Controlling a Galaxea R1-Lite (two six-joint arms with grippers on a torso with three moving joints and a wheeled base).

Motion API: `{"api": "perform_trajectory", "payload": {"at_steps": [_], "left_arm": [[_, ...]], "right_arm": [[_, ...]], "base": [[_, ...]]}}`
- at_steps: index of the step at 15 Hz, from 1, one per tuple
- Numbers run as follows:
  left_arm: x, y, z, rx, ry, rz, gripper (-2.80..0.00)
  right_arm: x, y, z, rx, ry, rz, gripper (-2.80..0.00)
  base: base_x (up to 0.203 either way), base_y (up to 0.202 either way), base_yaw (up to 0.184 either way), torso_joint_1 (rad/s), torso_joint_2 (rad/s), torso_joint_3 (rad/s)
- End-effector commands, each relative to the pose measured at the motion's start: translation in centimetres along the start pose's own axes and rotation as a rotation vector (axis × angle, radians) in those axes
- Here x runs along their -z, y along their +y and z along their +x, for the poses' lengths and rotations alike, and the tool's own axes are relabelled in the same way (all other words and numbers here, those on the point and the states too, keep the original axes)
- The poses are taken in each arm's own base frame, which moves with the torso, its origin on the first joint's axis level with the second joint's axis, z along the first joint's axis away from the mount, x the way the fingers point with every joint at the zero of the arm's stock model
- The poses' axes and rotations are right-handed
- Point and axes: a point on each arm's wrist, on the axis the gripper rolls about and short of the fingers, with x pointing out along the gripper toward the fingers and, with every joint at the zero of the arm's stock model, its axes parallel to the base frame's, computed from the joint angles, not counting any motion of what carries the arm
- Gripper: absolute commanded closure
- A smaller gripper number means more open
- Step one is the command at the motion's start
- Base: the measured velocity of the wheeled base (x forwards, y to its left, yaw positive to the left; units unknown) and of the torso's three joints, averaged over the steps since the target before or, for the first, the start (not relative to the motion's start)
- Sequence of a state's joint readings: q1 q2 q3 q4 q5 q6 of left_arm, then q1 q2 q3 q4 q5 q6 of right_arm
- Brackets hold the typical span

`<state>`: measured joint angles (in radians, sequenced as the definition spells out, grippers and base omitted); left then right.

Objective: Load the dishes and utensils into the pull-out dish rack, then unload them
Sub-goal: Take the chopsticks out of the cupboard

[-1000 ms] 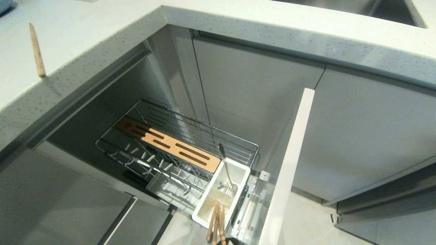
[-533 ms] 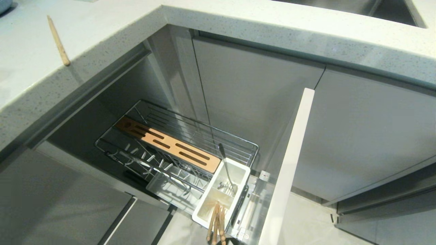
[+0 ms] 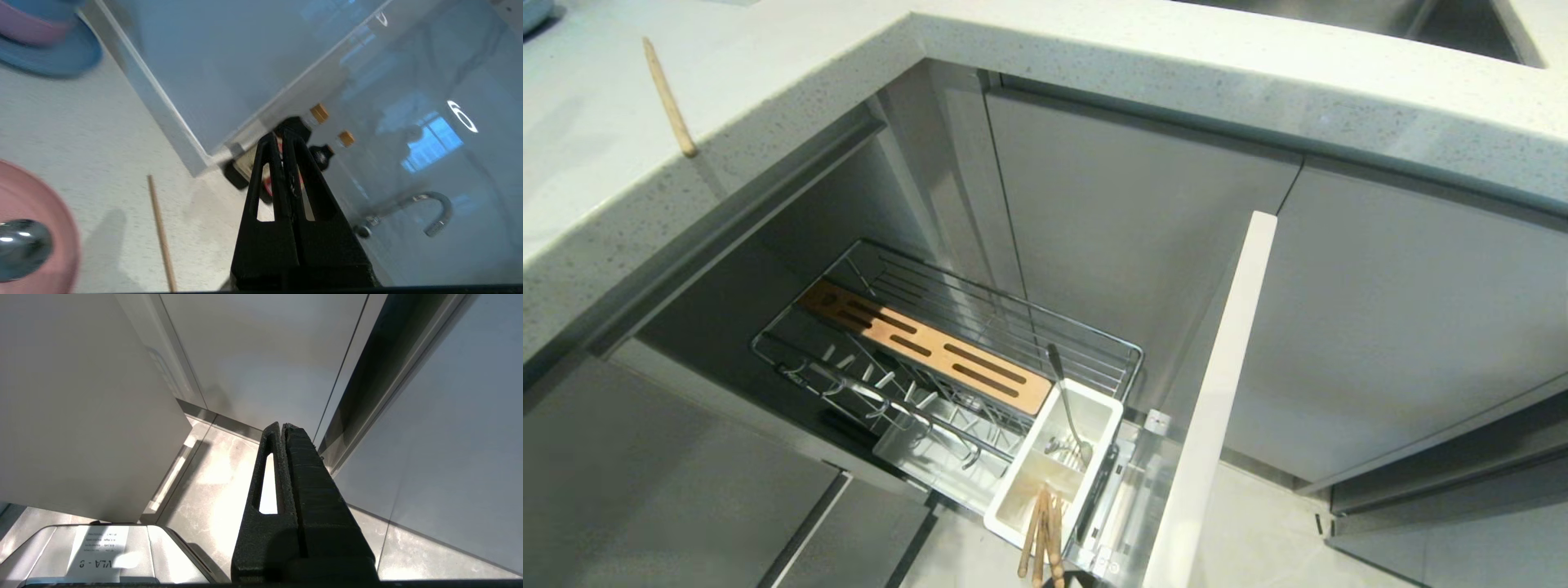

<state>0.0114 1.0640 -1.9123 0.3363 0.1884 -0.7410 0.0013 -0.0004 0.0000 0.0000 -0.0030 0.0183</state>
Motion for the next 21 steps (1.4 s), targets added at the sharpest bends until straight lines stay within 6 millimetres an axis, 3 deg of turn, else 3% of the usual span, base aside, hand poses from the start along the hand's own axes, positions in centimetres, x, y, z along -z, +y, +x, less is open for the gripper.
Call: {"api": "perform_trajectory", "payload": {"at_steps": [1, 4, 8, 14, 19, 21], "left_arm": [[1.7, 0.3, 2.4, 0.021, 0.112, -0.053, 0.00], [6.5, 0.9, 4.7, 0.037, 0.336, -0.071, 0.00], [11.4, 0.2, 4.5, 0.142, 0.587, -0.069, 0.00], [19.0, -2.3, 2.1, 0.226, 0.873, 0.016, 0.00], [26.8, -3.1, -0.2, 0.128, 1.049, 0.284, 0.00], [28.8, -2.6, -1.1, 0.076, 1.124, 0.426, 0.00]], "right_arm": [[0.0, 0.0, 0.0, 0.000, 0.002, 0.000, 0.00], [0.0, 0.0, 0.0, 0.000, 0.002, 0.000, 0.00], [0.0, 0.0, 0.0, 0.000, 0.002, 0.000, 0.00], [0.0, 0.0, 0.0, 0.000, 0.002, 0.000, 0.00], [0.0, 0.0, 0.0, 0.000, 0.002, 0.000, 0.00], [0.0, 0.0, 0.0, 0.000, 0.002, 0.000, 0.00]], "base": [[0.000, 0.000, 0.000, 0.000, 0.00, 0.000], [0.000, 0.000, 0.000, 0.000, 0.00, 0.000], [0.000, 0.000, 0.000, 0.000, 0.00, 0.000], [0.000, 0.000, 0.000, 0.000, 0.00, 0.000], [0.000, 0.000, 0.000, 0.000, 0.00, 0.000], [0.000, 0.000, 0.000, 0.000, 0.00, 0.000]]}}
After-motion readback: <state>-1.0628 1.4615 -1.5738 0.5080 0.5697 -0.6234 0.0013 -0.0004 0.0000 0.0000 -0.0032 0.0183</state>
